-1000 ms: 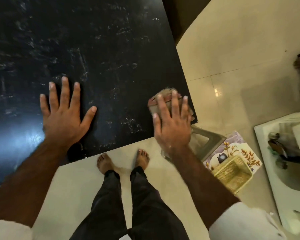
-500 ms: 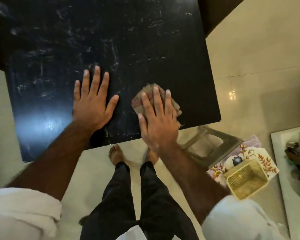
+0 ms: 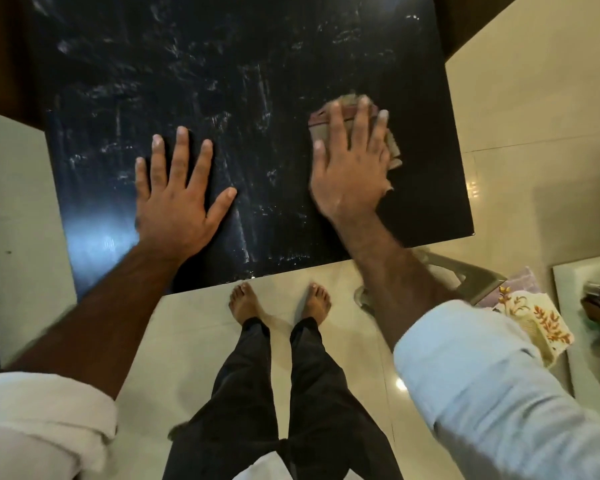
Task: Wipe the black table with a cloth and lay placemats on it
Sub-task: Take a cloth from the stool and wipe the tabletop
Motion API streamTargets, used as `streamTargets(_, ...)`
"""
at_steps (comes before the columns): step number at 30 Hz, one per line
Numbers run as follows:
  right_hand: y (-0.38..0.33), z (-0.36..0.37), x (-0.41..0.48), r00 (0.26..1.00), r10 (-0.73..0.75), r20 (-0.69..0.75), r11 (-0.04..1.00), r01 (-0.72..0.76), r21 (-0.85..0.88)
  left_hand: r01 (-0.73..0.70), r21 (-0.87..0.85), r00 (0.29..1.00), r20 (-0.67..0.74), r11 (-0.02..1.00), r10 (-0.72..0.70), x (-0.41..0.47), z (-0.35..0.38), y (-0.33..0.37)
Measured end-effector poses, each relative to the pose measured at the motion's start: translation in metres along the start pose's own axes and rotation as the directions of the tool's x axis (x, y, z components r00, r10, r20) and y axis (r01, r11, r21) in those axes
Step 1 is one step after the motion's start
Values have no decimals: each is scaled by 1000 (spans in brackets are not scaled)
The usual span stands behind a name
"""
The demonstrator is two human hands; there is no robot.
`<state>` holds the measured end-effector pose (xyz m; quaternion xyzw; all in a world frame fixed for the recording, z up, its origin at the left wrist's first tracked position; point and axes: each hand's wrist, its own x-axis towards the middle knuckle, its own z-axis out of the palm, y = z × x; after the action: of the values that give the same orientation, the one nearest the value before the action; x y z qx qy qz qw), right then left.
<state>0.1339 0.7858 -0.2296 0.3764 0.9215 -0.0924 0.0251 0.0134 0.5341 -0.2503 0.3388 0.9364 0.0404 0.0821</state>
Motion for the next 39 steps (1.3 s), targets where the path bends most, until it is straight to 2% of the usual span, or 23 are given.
streamTargets(3,-32,17,-63,983,-183,8,983,183,25,-7,-18,1000,3,1000,7,1,-3,0)
streamTargets(5,-26,25,-113,977,-213,13,976,212,48,-27,-24,1000,-4,999,27,2,-4,-6)
streamTargets(9,14,19,-146,992,-113,63,993,115,-23,-54,-19,998,-33,998,54,-4,-3,-31)
streamTargets(14,23,-1,-60,993,106,47,994,-105,-4,-68,-12,997,-30,998,68,-8,-2,-40)
streamTargets(17,-11,2,-19,993,122,2,992,-122,-11,-67,-7,997,-39,998,66,-7,0,-41)
streamTargets(21,-67,16,-37,999,-54,-4,998,54,-11,-67,-16,997,-27,998,66,-9,-1,-42)
streamTargets(24,-81,33,-107,974,-229,4,973,228,13,-66,-26,998,-19,997,66,-9,-4,-41)
streamTargets(26,-70,37,-155,966,-255,31,967,255,20,-65,-32,998,-7,997,65,-9,-6,-41)
streamTargets(30,-30,29,-169,989,-135,68,989,138,-47,-59,-24,998,3,998,59,-9,-9,-39)
streamTargets(35,-33,18,-78,998,54,-28,998,-54,-24,-58,-14,998,3,998,58,-10,-10,-37)
streamTargets(39,-87,25,-35,999,4,-52,1000,-6,-31,-48,-18,999,-4,999,48,-9,-10,-38)
